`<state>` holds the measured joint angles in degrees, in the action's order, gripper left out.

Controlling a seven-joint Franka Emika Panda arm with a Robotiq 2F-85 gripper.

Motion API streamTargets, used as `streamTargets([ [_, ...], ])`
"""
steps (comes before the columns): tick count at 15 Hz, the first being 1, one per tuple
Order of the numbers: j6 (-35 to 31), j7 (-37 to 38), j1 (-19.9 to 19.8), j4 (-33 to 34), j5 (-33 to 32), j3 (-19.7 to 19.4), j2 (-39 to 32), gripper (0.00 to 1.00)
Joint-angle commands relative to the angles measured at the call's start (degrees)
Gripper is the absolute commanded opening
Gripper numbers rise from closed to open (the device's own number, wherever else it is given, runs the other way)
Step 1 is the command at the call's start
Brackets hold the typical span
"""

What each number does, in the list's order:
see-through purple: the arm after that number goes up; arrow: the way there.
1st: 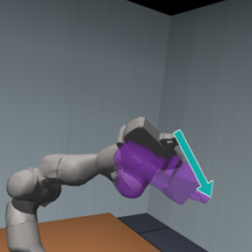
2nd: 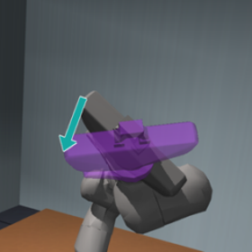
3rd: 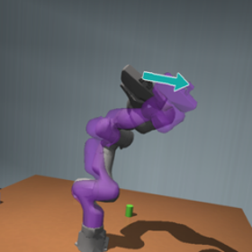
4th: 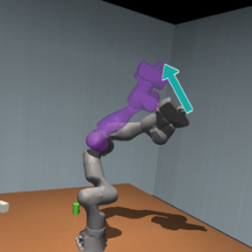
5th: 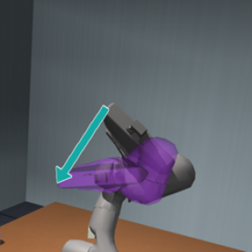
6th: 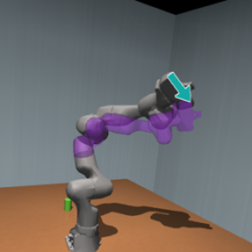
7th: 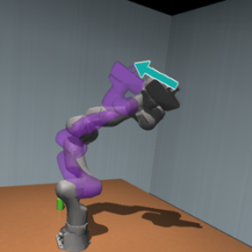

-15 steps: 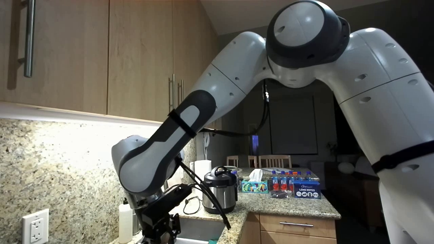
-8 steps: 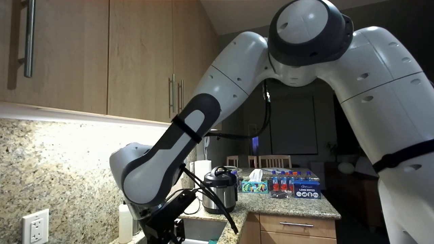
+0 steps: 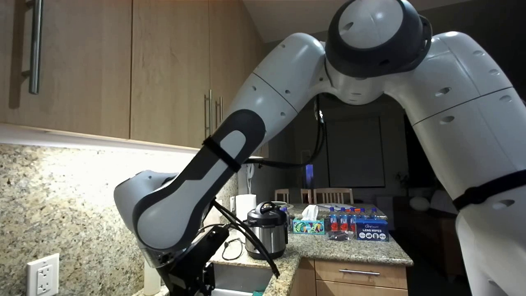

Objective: Pick up the cooking stick and stir in the pot

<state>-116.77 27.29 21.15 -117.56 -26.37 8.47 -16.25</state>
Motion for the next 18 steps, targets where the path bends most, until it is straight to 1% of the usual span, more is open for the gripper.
streamTargets([
  [1, 3.5, -4.1, 1.0, 3.0, -1.5, 1.6, -0.8, 0.06],
  [3, 3.8, -7.4, 1.5, 3.2, -1.7, 2.8, -0.5, 0.06],
  [8, 1.7, -12.8, 3.6, -0.2, -4.4, 5.9, 2.4, 0.06],
  [12, 1.2, -12.8, 5.4, -1.6, -7.2, 8.0, 4.5, 0.06],
  [16, 1.4, -12.4, 6.4, -0.9, -8.8, 9.9, 5.8, 0.06],
  [18, -0.3, -8.4, 6.0, 0.1, -9.0, 9.6, 5.9, 0.06],
])
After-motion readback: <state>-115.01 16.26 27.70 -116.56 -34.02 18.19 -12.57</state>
